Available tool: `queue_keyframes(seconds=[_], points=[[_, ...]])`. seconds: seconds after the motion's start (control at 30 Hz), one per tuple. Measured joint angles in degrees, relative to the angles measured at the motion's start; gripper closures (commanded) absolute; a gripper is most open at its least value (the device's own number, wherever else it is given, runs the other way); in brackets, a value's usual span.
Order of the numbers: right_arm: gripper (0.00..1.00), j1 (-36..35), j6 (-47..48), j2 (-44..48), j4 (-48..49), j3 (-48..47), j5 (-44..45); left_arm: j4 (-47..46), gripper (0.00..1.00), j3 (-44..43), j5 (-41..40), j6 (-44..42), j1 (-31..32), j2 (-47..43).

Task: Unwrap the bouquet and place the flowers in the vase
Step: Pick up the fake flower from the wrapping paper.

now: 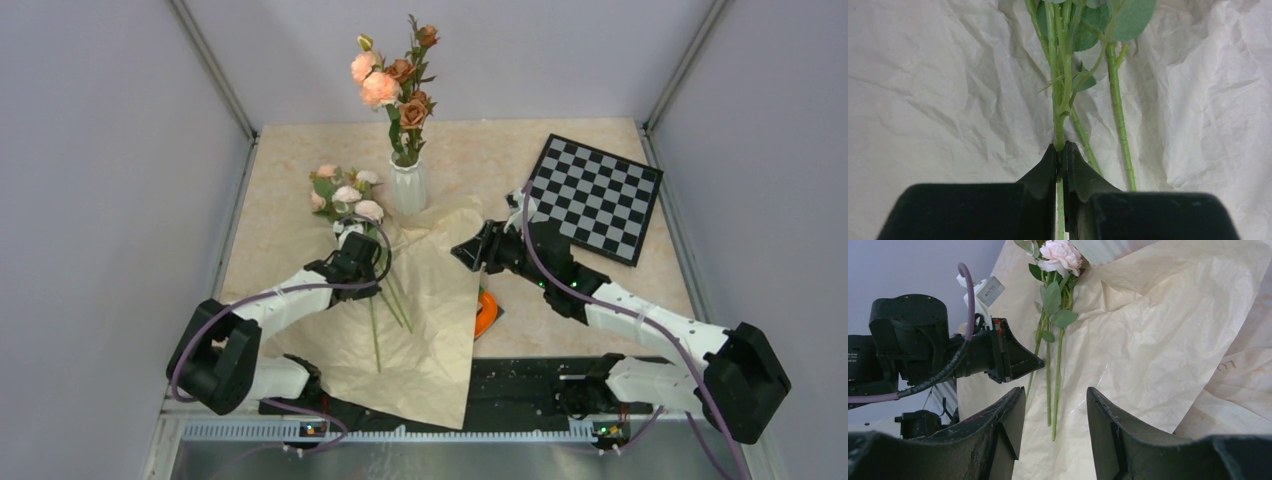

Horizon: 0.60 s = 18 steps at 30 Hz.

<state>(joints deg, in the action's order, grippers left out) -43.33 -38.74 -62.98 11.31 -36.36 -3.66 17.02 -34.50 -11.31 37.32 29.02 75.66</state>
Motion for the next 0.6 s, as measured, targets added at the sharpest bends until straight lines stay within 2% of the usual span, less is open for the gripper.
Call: queue_keyframes(seconds=[0.43,0.6], points=[[0.51,0.0,0.2,0.2,-0.8,0.0,1.3,6.1,1.00,0.0,-5.4,5.0,0.0,-11.0],[0.51,0.0,0.2,1.4,-1.5,0.1,2.5,7.9,1.00,0.0,-7.9,6.1,0.0,-18.2]])
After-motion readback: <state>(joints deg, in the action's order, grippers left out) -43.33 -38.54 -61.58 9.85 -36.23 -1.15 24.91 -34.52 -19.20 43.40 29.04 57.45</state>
